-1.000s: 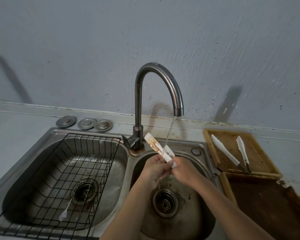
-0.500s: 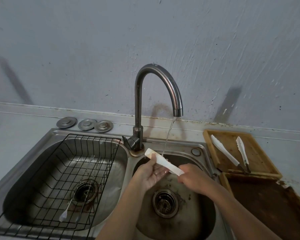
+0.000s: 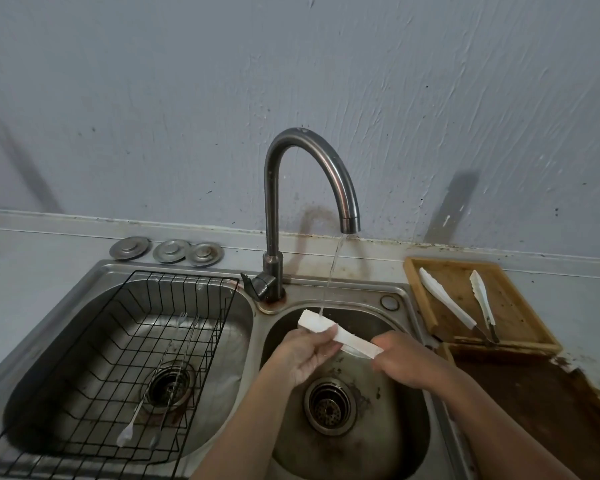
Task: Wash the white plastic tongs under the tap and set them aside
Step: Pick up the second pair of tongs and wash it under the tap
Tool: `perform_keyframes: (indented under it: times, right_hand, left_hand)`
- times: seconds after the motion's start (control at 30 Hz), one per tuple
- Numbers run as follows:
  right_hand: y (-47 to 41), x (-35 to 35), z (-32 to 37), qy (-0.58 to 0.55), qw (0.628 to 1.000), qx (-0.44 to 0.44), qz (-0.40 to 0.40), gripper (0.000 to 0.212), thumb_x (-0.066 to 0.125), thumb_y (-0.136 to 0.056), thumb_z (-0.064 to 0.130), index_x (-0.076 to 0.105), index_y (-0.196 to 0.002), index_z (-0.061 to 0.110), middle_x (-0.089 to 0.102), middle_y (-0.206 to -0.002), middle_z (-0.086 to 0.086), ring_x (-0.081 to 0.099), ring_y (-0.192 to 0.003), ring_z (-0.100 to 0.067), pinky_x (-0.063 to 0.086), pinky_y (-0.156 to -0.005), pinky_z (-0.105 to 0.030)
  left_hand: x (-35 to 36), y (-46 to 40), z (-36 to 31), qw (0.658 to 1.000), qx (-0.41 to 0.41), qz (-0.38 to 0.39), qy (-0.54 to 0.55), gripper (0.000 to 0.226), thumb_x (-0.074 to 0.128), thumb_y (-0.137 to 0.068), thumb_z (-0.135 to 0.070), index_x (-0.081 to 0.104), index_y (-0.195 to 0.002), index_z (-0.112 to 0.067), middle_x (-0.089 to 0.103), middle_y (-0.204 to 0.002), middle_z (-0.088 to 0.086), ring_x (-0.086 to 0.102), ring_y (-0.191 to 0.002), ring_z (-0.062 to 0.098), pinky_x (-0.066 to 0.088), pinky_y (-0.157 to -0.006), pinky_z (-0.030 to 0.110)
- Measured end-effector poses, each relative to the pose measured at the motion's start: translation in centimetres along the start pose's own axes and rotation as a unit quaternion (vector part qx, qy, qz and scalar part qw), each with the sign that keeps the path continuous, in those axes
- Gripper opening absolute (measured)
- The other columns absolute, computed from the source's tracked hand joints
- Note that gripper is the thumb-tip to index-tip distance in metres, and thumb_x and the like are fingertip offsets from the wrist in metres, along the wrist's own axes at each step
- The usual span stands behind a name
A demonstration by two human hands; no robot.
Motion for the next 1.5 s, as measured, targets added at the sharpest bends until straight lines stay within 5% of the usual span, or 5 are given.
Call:
perform_keyframes:
  times: [0.47,0.67,0.97,1.13,1.5]
  right_hand:
    - [1.2,-0.9,-0.2,-0.025,0.987,-0.118,-0.104,0.012,0.063,-0.083,0.04,0.06,-0.093,0.034,0.064,-0.079,0.013,0.061,-0.065,0.002,0.046,-0.054,-0.013]
    - [1.4,-1.0,-1.3,-0.029,0.975,-0.148,-0.16,0.021,0.058,-0.087,0.04,0.067,-0.101,0.027,0.063,-0.072,0.017,0.06,-0.068,0.007,0.051,-0.067,-0.019]
    - [1.0,-0.6,-2.7,-0.07,0.943,-0.163,-0.282,0.069,0.079,-0.069,0.029,0.044,-0.129,0.035,0.034,-0.143,0.014,0.032,-0.132,-0.006,0.03,-0.108,-0.033]
    - [-0.6,-0.4,-2.5,-0.082,0.992,-0.013,-0.097,0.067,0.076,-0.072,0.038,0.047,-0.129,0.019,0.062,-0.102,0.007,0.062,-0.088,-0.009,0.053,-0.076,-0.024]
    - [-1.9,0.1,-1.5,-0.077,0.938,-0.068,-0.332,0.072,0.081,-0.068,0.021,0.042,-0.128,0.026,0.048,-0.102,0.017,0.052,-0.088,0.0,0.042,-0.068,-0.011]
  left_hand:
    - [-0.7,0.1,-1.9,0.99,0.09,0.077,0.072,0.02,0.039,-0.096,-0.004,0.059,-0.101,-0.006,0.074,-0.076,0.012,0.059,-0.052,0.017,0.06,-0.06,0.04]
    - [-0.3,0.7,-2.6,0.99,0.121,0.071,-0.012,0.013,0.047,-0.095,-0.01,0.058,-0.1,-0.007,0.076,-0.084,0.014,0.073,-0.075,0.026,0.061,-0.062,0.04]
    - [-0.4,1.3,-3.2,0.976,0.194,0.054,-0.08,0.021,0.037,-0.098,-0.008,0.055,-0.092,0.0,0.074,-0.072,0.013,0.072,-0.064,0.02,0.061,-0.065,0.033]
    - [0.1,1.5,-2.8,0.966,0.229,0.065,-0.104,0.02,0.035,-0.098,-0.005,0.053,-0.093,0.003,0.069,-0.091,0.02,0.072,-0.078,0.025,0.059,-0.062,0.027]
    - [-0.2,1.5,-3.7,0.966,0.22,0.044,-0.128,0.024,0.044,-0.096,-0.01,0.049,-0.119,-0.018,0.068,-0.11,0.011,0.068,-0.095,0.023,0.059,-0.076,0.032]
Point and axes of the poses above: each hand's wrist, its own y-axis away from the middle knuckle, its own x-axis out of the palm, z = x × y, the point moved 1 cm from there along -y, towards the middle knuckle
